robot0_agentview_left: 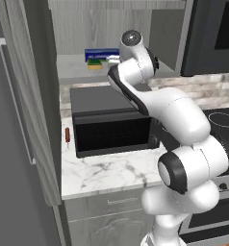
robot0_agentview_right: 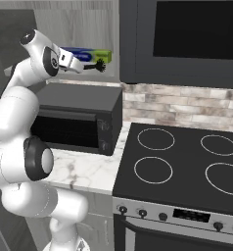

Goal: Pick the dish brush and sponge from the cabinet and place them on the counter.

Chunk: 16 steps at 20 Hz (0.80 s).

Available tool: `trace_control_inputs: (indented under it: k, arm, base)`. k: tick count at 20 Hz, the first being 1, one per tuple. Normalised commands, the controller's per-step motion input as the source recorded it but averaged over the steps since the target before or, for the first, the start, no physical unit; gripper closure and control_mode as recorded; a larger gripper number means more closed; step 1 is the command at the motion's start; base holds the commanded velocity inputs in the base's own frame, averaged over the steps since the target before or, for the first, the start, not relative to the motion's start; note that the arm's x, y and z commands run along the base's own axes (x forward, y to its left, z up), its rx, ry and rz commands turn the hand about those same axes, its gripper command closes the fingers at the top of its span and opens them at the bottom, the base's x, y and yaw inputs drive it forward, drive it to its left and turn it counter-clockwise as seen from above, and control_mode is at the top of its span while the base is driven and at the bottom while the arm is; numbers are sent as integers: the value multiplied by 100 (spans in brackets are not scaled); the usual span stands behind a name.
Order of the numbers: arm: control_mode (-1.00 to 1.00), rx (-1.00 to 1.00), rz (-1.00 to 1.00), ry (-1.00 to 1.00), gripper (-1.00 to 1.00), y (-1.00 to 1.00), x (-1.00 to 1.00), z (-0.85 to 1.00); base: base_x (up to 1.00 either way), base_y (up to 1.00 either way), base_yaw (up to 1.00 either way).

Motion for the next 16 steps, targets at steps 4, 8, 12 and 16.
trace_control_inputs:
  k: [4, 8, 12, 16]
  arm:
    - [-100, 0, 0, -1, -100, -2, 0, 4]
    - [-100, 2, -1, -3, -100, -5, 0, 27]
    - [-100, 2, -2, -4, -100, -10, -1, 24]
    - [-100, 0, 0, -6, -100, 0, -3, 2]
  base:
    - [0, 0, 0]
    - [0, 0, 0]
    - [0, 0, 0]
    - [0, 0, 0]
